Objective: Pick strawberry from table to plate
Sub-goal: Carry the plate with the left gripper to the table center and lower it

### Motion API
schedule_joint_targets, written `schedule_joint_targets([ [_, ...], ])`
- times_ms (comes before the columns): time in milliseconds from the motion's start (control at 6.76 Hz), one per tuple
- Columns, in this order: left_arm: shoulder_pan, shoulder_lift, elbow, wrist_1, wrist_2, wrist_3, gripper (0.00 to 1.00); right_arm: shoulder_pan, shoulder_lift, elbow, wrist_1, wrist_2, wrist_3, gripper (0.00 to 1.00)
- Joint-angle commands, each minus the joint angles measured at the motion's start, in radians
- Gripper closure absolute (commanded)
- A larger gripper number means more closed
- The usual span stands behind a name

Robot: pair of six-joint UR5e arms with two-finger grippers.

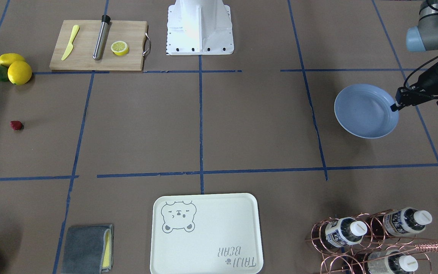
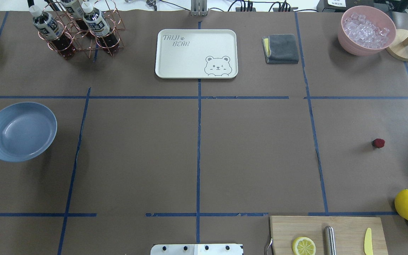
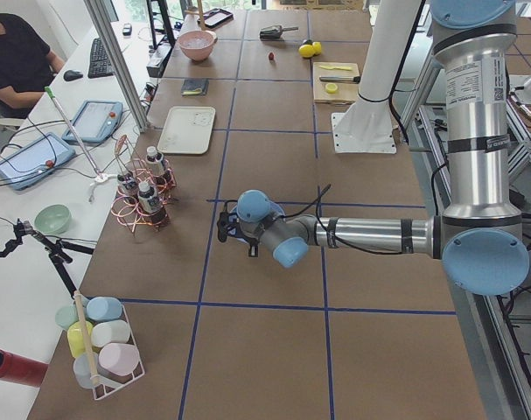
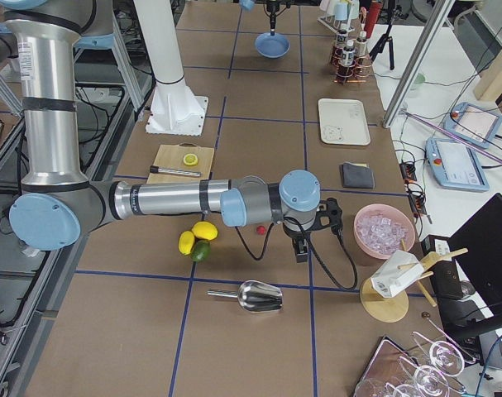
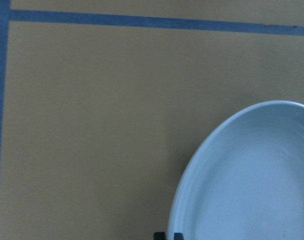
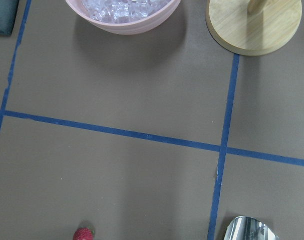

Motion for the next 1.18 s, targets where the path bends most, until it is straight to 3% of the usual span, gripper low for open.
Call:
schedule_joint_targets([
  [0,-0.026,-0.24,-0.109,0.299,0.075,-0.118,1.0,-0.002,0.008,-0.001,-0.001,0.001,0.0,0.0],
  [296,0.12,-0.362,-0.155,0.305,0.1,-0.426,1.0,-0.015,0.01,-0.001,0.005,-0.01,-0.004,0.0],
  [739,0.499,-0.507,-0.134,0.276,0.351,-0.824,1.0,-0.018,0.013,-0.004,0.005,-0.011,0.006,0.0],
  [1035,0.63,-0.54,-0.05,0.168,0.463,-0.964,1.0,-0.026,0.011,-0.004,0.007,-0.007,0.095,0.0],
])
